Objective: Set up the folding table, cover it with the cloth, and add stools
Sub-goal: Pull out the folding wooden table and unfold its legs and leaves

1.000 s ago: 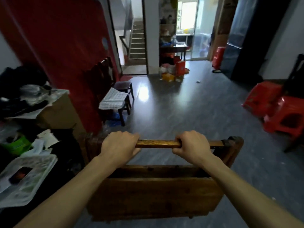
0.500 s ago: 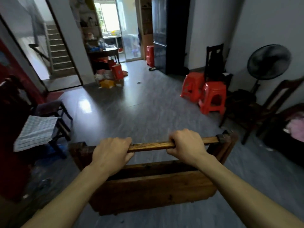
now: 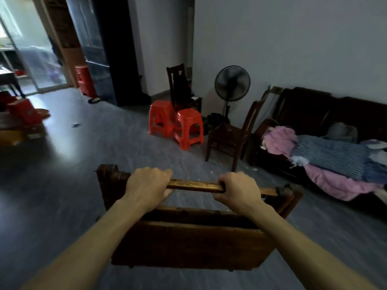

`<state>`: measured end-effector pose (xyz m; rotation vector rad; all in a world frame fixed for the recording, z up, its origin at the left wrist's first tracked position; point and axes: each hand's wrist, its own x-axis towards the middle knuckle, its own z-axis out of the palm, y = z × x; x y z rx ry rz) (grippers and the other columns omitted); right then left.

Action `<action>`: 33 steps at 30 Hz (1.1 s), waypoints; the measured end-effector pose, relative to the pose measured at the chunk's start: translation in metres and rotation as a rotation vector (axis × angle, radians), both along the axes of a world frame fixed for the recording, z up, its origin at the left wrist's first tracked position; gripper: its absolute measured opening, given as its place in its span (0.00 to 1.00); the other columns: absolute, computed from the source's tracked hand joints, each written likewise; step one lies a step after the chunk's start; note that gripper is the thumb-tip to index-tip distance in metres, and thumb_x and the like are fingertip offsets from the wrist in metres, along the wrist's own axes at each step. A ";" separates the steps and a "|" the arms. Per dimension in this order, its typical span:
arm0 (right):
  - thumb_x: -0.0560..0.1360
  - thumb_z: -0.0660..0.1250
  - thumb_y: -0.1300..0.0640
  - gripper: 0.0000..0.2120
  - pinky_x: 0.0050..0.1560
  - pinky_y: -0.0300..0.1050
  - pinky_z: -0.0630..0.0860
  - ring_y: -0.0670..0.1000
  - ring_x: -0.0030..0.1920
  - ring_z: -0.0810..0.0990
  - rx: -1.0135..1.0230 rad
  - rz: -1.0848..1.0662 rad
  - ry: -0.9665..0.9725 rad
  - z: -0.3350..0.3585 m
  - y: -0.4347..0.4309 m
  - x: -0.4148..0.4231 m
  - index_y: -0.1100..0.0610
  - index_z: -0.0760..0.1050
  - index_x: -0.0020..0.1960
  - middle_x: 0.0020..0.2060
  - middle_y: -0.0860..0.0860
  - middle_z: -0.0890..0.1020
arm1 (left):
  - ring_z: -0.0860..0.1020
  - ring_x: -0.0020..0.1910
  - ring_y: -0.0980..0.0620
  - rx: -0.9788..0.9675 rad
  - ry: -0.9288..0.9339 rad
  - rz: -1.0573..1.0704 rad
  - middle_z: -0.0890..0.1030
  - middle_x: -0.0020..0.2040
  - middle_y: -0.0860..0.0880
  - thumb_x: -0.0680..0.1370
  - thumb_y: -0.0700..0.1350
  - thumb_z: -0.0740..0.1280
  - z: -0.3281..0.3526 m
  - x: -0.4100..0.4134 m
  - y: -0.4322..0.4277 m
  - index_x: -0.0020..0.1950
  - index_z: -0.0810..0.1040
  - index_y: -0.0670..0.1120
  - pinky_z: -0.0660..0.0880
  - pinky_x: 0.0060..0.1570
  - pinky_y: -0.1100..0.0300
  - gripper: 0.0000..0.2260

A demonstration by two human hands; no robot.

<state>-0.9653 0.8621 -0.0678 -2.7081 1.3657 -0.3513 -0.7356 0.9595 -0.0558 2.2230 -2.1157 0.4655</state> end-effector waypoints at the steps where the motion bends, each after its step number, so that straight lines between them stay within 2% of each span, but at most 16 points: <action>1: 0.69 0.71 0.48 0.11 0.28 0.42 0.73 0.44 0.29 0.75 0.010 -0.038 0.000 0.000 -0.010 0.000 0.50 0.73 0.33 0.28 0.46 0.76 | 0.78 0.34 0.46 0.001 0.004 -0.028 0.77 0.35 0.51 0.76 0.61 0.63 -0.002 0.003 -0.019 0.42 0.68 0.52 0.68 0.32 0.55 0.13; 4: 0.70 0.71 0.48 0.10 0.33 0.47 0.79 0.45 0.30 0.76 0.036 -0.118 0.000 -0.006 -0.044 0.000 0.50 0.74 0.35 0.29 0.46 0.78 | 0.77 0.33 0.47 -0.001 0.024 -0.115 0.75 0.33 0.52 0.75 0.60 0.64 -0.011 0.010 -0.073 0.40 0.68 0.53 0.67 0.31 0.55 0.13; 11: 0.70 0.71 0.47 0.10 0.31 0.44 0.78 0.44 0.30 0.76 0.095 -0.158 0.002 -0.028 -0.158 -0.001 0.50 0.73 0.34 0.29 0.46 0.77 | 0.77 0.33 0.48 0.059 0.035 -0.207 0.75 0.33 0.53 0.74 0.61 0.64 -0.039 0.018 -0.205 0.41 0.69 0.53 0.67 0.31 0.56 0.12; 14: 0.71 0.71 0.47 0.11 0.31 0.42 0.77 0.44 0.30 0.76 0.135 -0.171 -0.001 -0.035 -0.211 -0.006 0.50 0.73 0.34 0.30 0.45 0.76 | 0.77 0.33 0.49 0.075 0.033 -0.246 0.75 0.33 0.53 0.74 0.61 0.64 -0.045 0.015 -0.264 0.41 0.71 0.53 0.67 0.31 0.56 0.12; 17: 0.71 0.72 0.47 0.14 0.27 0.37 0.68 0.44 0.29 0.75 0.140 -0.193 -0.024 -0.042 -0.258 -0.012 0.50 0.72 0.33 0.28 0.46 0.75 | 0.77 0.33 0.48 0.085 0.017 -0.288 0.74 0.33 0.54 0.74 0.60 0.65 -0.049 0.014 -0.318 0.41 0.72 0.53 0.65 0.31 0.56 0.12; 21: 0.71 0.73 0.42 0.19 0.26 0.36 0.61 0.42 0.28 0.73 0.142 -0.217 -0.046 -0.048 -0.307 -0.015 0.49 0.68 0.32 0.28 0.45 0.74 | 0.77 0.35 0.47 0.100 0.017 -0.340 0.77 0.35 0.51 0.74 0.59 0.65 -0.054 0.014 -0.384 0.42 0.72 0.51 0.67 0.32 0.55 0.12; 25: 0.70 0.74 0.40 0.19 0.27 0.37 0.63 0.42 0.30 0.74 0.182 -0.258 -0.065 -0.055 -0.355 -0.017 0.48 0.69 0.32 0.30 0.45 0.76 | 0.77 0.32 0.47 0.107 0.030 -0.382 0.76 0.32 0.51 0.72 0.56 0.69 -0.058 0.014 -0.446 0.38 0.66 0.53 0.66 0.30 0.56 0.13; 27: 0.70 0.74 0.40 0.17 0.27 0.37 0.64 0.43 0.31 0.75 0.204 -0.275 -0.081 -0.063 -0.386 -0.019 0.48 0.70 0.33 0.30 0.45 0.76 | 0.76 0.31 0.48 0.106 0.033 -0.412 0.73 0.30 0.53 0.71 0.55 0.70 -0.066 0.014 -0.480 0.37 0.64 0.54 0.65 0.28 0.57 0.15; 30: 0.69 0.74 0.39 0.18 0.27 0.37 0.62 0.43 0.31 0.74 0.203 -0.310 -0.070 -0.076 -0.441 -0.019 0.48 0.70 0.33 0.30 0.45 0.76 | 0.74 0.28 0.49 0.126 0.040 -0.451 0.71 0.29 0.54 0.70 0.54 0.72 -0.077 0.014 -0.540 0.37 0.64 0.54 0.62 0.27 0.58 0.16; 33: 0.68 0.74 0.38 0.19 0.26 0.37 0.61 0.42 0.30 0.73 0.223 -0.326 -0.055 -0.094 -0.505 -0.018 0.48 0.69 0.32 0.30 0.44 0.74 | 0.75 0.31 0.50 0.160 0.034 -0.478 0.69 0.30 0.54 0.72 0.55 0.70 -0.098 0.016 -0.607 0.39 0.64 0.54 0.62 0.29 0.57 0.15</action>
